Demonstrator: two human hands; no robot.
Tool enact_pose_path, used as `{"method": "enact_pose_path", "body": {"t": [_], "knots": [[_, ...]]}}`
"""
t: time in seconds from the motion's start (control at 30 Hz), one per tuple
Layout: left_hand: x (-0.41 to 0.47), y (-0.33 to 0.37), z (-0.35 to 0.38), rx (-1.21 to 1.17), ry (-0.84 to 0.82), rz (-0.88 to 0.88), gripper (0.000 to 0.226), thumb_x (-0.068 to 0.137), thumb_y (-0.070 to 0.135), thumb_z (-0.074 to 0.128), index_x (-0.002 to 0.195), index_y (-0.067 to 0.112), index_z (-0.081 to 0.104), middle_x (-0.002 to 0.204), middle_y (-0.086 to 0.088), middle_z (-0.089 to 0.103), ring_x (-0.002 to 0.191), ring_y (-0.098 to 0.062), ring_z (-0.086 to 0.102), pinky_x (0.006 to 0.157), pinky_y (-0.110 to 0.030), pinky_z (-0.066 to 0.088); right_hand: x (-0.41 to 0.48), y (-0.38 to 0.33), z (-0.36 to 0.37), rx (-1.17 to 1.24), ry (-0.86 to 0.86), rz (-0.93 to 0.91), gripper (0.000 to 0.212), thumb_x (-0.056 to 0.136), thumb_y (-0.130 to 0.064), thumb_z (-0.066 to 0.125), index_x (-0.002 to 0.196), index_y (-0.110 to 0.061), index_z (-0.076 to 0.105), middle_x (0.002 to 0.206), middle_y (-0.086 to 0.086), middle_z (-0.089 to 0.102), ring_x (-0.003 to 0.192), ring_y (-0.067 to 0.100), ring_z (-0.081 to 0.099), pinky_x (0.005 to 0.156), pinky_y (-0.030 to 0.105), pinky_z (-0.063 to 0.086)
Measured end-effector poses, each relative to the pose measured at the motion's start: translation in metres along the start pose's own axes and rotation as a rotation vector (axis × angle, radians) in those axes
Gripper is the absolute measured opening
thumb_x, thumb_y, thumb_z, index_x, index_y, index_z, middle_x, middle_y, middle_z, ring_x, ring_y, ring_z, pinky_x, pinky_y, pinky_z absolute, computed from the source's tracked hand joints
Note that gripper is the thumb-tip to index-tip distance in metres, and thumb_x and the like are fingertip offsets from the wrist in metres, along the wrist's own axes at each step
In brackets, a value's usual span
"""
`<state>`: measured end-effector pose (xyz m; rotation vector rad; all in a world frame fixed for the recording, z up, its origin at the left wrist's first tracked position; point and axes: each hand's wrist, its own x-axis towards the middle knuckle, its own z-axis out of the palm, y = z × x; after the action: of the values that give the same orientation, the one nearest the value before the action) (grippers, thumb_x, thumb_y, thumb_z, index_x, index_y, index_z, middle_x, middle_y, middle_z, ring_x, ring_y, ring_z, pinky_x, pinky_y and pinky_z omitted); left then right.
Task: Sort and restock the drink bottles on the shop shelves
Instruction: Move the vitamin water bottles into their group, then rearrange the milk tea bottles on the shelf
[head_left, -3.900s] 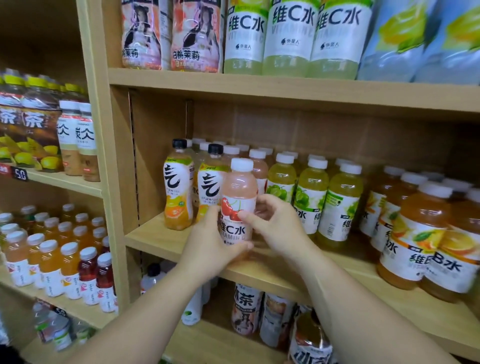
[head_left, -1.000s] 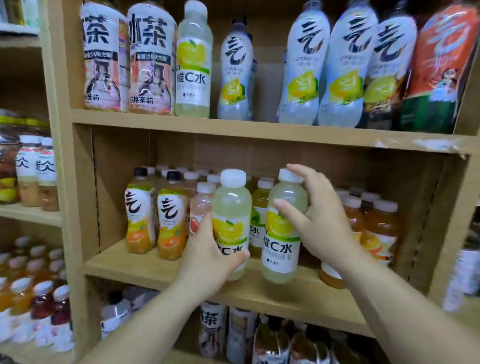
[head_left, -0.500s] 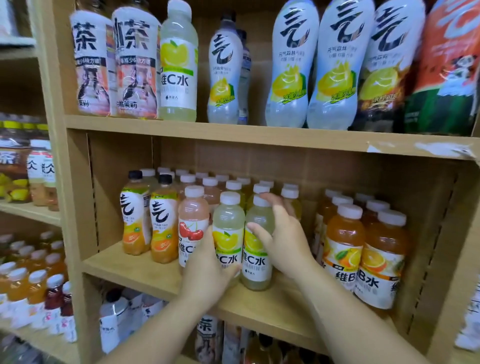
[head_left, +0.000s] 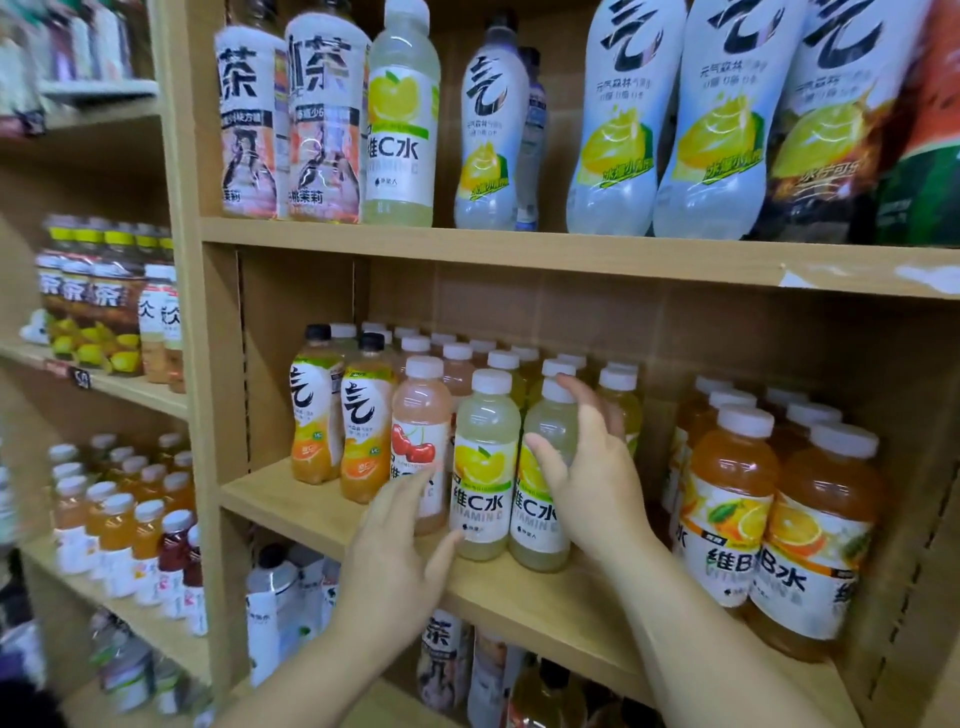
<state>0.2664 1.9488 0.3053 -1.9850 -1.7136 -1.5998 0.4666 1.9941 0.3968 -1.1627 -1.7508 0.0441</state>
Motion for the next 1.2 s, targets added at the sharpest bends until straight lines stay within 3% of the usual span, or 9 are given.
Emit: {"method": "enact_pose_path", "body": {"t": [0.1, 0.33, 0.47, 0.6, 0.67, 0.8, 0.87, 1.1, 1.2], "knots": [[0.014, -0.014, -0.035, -0.005, 0.061, -0.069, 0.068, 0.086, 0.035, 0.078, 0.146, 0.025, 0.047, 0.127, 0.009, 0.052, 0.115, -0.018, 0.055, 0.096, -0.045, 0.052, -0.004, -0.010, 0.003, -0.102, 0.051, 0.045, 0.069, 0.095, -0.056, 0.057, 0.153, -0.052, 0.018, 0.147, 0.011, 0.043, 0.130, 0.030, 0.049, 0.100, 0.040, 0.043], [0.078, -0.053, -0.095, 0.024, 0.168, -0.189, 0.071, 0.084, 0.034, 0.080, 0.145, 0.019, 0.047, 0.135, -0.002, 0.051, 0.126, -0.024, 0.052, 0.105, -0.046, 0.047, 0.007, -0.083, 0.027, -0.173, 0.172, -0.233, 0.059, 0.090, -0.060, 0.056, 0.144, -0.042, 0.041, 0.150, -0.002, 0.038, 0.142, 0.021, 0.028, 0.117, 0.044, 0.029], [0.109, -0.070, -0.118, -0.015, 0.199, -0.119, 0.071, 0.082, 0.033, 0.082, 0.144, 0.023, 0.047, 0.130, 0.002, 0.049, 0.118, -0.019, 0.053, 0.094, -0.034, 0.046, 0.029, -0.124, 0.053, -0.065, 0.175, -0.390, 0.047, 0.090, -0.051, 0.059, 0.130, -0.026, 0.062, 0.134, -0.002, 0.053, 0.131, 0.020, 0.044, 0.108, 0.042, 0.042], [0.158, -0.059, -0.164, -0.066, 0.295, 0.131, 0.066, 0.084, 0.033, 0.079, 0.142, 0.023, 0.048, 0.129, 0.006, 0.047, 0.117, -0.012, 0.050, 0.096, -0.030, 0.043, 0.065, -0.178, 0.054, -0.030, 0.457, -0.613, 0.030, 0.092, -0.031, 0.067, 0.113, -0.008, 0.071, 0.109, 0.007, 0.064, 0.106, 0.025, 0.058, 0.093, 0.034, 0.045], [0.188, -0.047, -0.190, -0.106, 0.341, 0.232, 0.063, 0.085, 0.035, 0.078, 0.140, 0.022, 0.049, 0.126, 0.009, 0.045, 0.115, -0.013, 0.051, 0.095, -0.032, 0.046, 0.088, -0.204, 0.045, -0.026, 0.530, -0.625, 0.028, 0.093, -0.029, 0.067, 0.110, -0.007, 0.070, 0.105, 0.007, 0.063, 0.101, 0.024, 0.058, 0.089, 0.035, 0.047], [0.247, -0.023, -0.220, -0.107, 0.370, 0.377, 0.063, 0.084, 0.041, 0.078, 0.137, 0.021, 0.050, 0.129, 0.003, 0.049, 0.121, -0.019, 0.051, 0.103, -0.044, 0.047, 0.138, -0.238, 0.029, -0.079, 0.520, -0.417, 0.038, 0.092, -0.039, 0.069, 0.122, -0.016, 0.063, 0.111, -0.003, 0.054, 0.110, 0.016, 0.053, 0.091, 0.023, 0.039], [0.273, -0.016, -0.230, -0.063, 0.398, 0.387, 0.066, 0.084, 0.045, 0.076, 0.139, 0.018, 0.049, 0.132, -0.004, 0.051, 0.124, -0.023, 0.049, 0.106, -0.040, 0.043, 0.158, -0.247, 0.025, -0.132, 0.499, -0.359, 0.043, 0.092, -0.042, 0.069, 0.127, -0.018, 0.060, 0.114, -0.004, 0.053, 0.116, 0.017, 0.051, 0.093, 0.022, 0.036], [0.350, 0.003, -0.259, 0.205, 0.357, 0.412, 0.083, 0.088, 0.053, 0.067, 0.155, 0.017, 0.033, 0.158, -0.014, 0.034, 0.146, -0.034, 0.033, 0.119, -0.047, 0.031, 0.232, -0.307, 0.021, -0.590, 0.362, -0.401, 0.065, 0.093, -0.064, 0.054, 0.149, -0.034, 0.043, 0.140, 0.005, 0.055, 0.136, 0.030, 0.043, 0.110, 0.047, 0.035], [0.378, 0.014, -0.274, 0.435, 0.351, 0.465, 0.078, 0.089, 0.058, 0.057, 0.153, 0.018, 0.037, 0.145, -0.018, 0.047, 0.132, -0.039, 0.043, 0.110, -0.051, 0.039, 0.263, -0.329, 0.019, -0.748, 0.252, -0.304, 0.063, 0.098, -0.069, 0.036, 0.156, -0.045, 0.027, 0.151, 0.008, 0.051, 0.155, 0.037, 0.017, 0.123, 0.062, 0.005]]}}
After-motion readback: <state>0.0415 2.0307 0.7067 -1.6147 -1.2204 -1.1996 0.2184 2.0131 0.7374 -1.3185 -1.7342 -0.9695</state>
